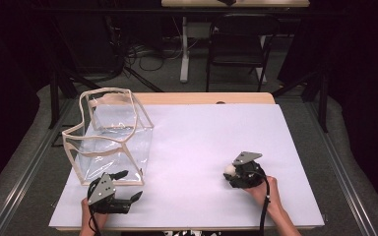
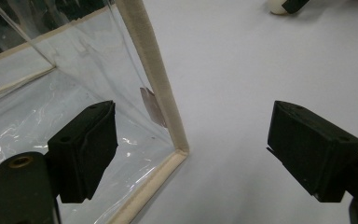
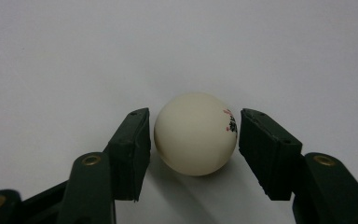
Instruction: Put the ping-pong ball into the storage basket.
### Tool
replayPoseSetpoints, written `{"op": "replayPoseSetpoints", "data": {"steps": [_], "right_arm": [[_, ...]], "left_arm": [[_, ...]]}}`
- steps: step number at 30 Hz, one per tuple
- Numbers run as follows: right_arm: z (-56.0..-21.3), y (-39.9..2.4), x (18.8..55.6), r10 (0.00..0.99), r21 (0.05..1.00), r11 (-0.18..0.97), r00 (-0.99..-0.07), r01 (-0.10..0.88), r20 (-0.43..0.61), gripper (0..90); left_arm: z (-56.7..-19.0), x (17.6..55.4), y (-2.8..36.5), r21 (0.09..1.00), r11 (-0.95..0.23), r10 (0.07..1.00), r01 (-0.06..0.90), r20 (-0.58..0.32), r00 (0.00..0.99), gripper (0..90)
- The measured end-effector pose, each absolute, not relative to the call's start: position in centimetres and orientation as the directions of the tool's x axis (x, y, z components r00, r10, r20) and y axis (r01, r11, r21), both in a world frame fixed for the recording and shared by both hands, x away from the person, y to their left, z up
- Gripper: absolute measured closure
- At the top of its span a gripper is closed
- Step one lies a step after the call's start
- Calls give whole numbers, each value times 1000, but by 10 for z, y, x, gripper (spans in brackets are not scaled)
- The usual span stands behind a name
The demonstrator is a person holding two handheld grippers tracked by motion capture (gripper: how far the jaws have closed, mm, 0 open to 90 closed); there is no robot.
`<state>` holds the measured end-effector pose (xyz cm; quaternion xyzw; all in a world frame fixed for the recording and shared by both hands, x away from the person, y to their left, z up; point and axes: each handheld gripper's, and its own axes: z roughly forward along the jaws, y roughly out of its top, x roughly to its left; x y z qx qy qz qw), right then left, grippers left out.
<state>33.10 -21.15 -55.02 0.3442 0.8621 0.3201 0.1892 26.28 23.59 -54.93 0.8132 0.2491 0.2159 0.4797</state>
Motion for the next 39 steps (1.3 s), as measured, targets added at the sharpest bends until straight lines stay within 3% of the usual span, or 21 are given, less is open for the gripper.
{"op": "replayPoseSetpoints", "data": {"steps": [9,39], "right_arm": [[-551,-212,331,721,680,555,-685,478,-106,499],[-534,-210,323,709,710,562,-689,425,-149,506]], "left_arm": [[-549,263,236,887,-417,611,199,112,784,161],[-549,263,236,889,-414,611,196,112,784,161]]}}
